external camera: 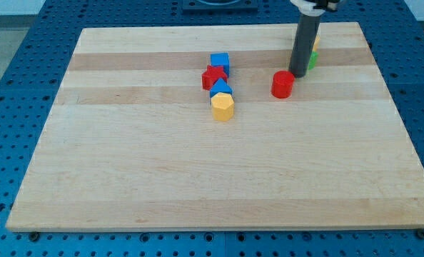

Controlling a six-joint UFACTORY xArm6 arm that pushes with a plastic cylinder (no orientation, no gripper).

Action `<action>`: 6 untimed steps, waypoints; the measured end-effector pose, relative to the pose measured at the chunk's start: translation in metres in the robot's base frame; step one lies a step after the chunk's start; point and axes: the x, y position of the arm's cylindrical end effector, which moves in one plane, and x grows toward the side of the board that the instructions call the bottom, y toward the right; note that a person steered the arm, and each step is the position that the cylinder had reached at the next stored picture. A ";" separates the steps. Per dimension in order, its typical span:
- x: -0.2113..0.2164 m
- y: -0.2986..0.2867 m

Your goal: Keep the red circle underneath the green star

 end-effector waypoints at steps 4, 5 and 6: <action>0.000 0.028; 0.000 0.029; 0.020 0.036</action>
